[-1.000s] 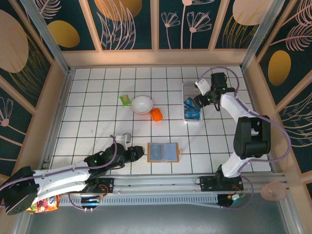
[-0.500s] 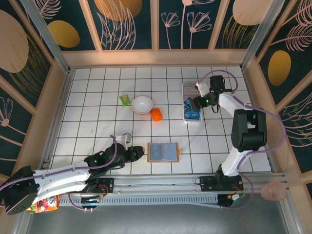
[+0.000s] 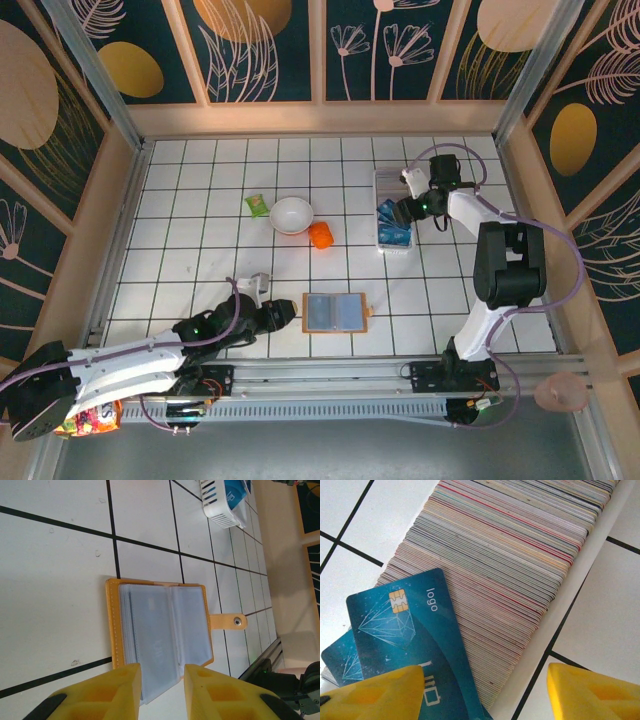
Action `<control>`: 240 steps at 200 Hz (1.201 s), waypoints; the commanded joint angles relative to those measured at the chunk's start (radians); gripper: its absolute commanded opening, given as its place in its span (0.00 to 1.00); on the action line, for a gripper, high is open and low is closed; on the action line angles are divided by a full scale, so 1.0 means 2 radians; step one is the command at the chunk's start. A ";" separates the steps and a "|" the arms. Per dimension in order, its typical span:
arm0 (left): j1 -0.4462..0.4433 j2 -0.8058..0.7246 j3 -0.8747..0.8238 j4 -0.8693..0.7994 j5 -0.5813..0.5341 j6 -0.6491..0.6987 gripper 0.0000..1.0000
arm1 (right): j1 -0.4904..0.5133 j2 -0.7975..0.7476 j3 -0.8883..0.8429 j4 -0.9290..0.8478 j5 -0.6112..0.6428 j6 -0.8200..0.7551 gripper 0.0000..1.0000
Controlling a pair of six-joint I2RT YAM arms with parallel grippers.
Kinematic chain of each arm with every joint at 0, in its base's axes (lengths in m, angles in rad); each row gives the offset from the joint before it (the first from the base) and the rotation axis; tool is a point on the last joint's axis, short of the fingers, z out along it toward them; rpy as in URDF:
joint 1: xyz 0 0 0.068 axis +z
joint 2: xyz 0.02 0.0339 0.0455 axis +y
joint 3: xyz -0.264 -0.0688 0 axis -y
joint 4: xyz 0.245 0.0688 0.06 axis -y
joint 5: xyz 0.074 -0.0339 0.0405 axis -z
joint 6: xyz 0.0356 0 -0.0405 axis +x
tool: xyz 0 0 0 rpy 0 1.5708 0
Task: Put the credit cards into the card holder
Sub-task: Pick up the credit card from the storage box.
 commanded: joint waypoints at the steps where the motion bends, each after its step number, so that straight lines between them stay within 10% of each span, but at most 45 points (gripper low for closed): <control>1: -0.002 -0.007 0.000 0.007 -0.008 -0.003 0.28 | -0.002 0.011 0.010 -0.005 0.012 0.003 0.63; 129: -0.003 -0.018 -0.005 0.004 -0.011 -0.006 0.27 | -0.012 -0.010 -0.003 -0.014 -0.040 0.048 0.46; 240: -0.003 -0.022 -0.005 0.007 -0.010 -0.005 0.26 | -0.039 -0.116 -0.080 0.108 -0.108 0.151 0.66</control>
